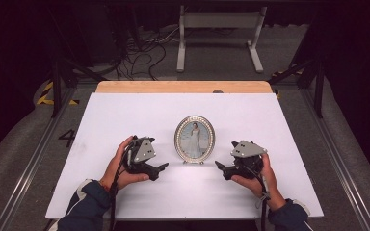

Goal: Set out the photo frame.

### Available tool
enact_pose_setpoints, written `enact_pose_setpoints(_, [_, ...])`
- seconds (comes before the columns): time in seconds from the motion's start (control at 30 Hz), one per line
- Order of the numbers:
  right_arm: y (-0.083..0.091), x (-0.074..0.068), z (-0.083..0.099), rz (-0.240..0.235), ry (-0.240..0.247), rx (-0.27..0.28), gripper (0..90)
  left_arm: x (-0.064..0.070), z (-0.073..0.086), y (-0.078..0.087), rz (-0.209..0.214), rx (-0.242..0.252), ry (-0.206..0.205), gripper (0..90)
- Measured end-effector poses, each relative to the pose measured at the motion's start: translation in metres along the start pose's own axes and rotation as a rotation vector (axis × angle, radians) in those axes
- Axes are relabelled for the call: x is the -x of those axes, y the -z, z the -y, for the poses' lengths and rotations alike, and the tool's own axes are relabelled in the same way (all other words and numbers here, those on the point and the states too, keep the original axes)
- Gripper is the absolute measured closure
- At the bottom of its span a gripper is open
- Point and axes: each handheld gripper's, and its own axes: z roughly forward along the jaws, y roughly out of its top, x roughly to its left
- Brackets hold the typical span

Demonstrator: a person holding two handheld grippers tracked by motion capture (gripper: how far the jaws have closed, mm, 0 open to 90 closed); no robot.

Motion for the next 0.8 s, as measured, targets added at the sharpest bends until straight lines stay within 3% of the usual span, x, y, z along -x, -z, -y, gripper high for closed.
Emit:
enact_pose_setpoints(0.3, [0.006, 0.005, 0.007, 0.029, -0.003, -0.008, 12.8, 0.000, 0.008, 0.006, 0.002, -0.009, 0.013, 7.2])
enact_pose_setpoints(0.8, [0.017, 0.016, 0.022, 0.071, -0.029, -0.022, 12.8, -0.004, 0.031, 0.020, -0.042, -0.018, 0.022, 7.3])
